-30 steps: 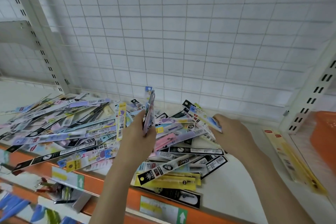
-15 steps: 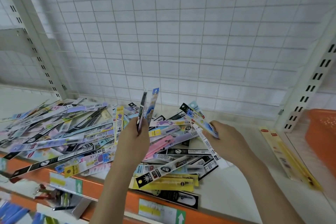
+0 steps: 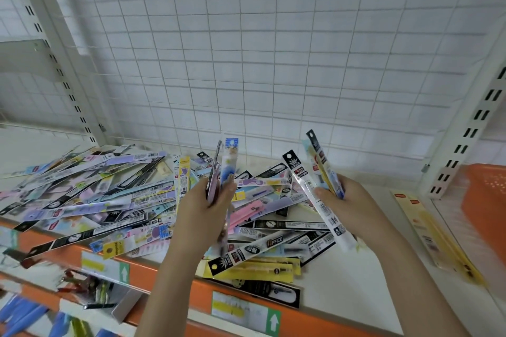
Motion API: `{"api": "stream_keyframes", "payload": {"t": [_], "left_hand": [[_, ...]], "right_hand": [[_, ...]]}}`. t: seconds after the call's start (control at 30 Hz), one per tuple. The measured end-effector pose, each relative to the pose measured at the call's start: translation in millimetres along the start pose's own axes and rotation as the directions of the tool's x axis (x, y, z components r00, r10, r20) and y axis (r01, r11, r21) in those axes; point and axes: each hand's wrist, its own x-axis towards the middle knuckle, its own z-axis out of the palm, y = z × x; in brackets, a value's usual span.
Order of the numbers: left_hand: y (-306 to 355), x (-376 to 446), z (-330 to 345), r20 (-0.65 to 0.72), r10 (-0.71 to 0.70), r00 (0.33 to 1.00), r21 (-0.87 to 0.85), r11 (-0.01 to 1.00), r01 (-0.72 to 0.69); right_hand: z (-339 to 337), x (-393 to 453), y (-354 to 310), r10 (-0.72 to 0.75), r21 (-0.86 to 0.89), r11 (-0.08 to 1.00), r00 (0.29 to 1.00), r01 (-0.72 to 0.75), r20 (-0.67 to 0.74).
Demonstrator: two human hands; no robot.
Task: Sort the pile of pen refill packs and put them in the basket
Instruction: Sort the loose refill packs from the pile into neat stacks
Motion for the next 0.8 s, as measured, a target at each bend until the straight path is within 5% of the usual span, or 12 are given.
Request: {"api": "stream_keyframes", "payload": {"t": [0.1, 0.57, 0.8], "left_hand": [[0.5, -2.2, -1.0, 0.001, 0.003, 1.000, 0.031, 1.000, -0.004], [-9.6, -2.8, -29.3, -0.007, -0.154, 0.988, 0.054, 0.987, 0.154], [-22.1, 7.8, -59.1, -0.059, -0.169, 0.984, 0.066, 0.983, 0.172]], "right_hand": [[2.8, -2.6, 2.9, -0.011, -0.190, 0.982, 0.999, 0.017, 0.033], [39.1, 7.5, -1.7, -0.055, -0.357, 0.933, 0.999, 0.051, -0.001], [61.5, 36.7, -16.7, -0.068, -0.585, 0.806, 0.996, 0.090, 0.060]]}}
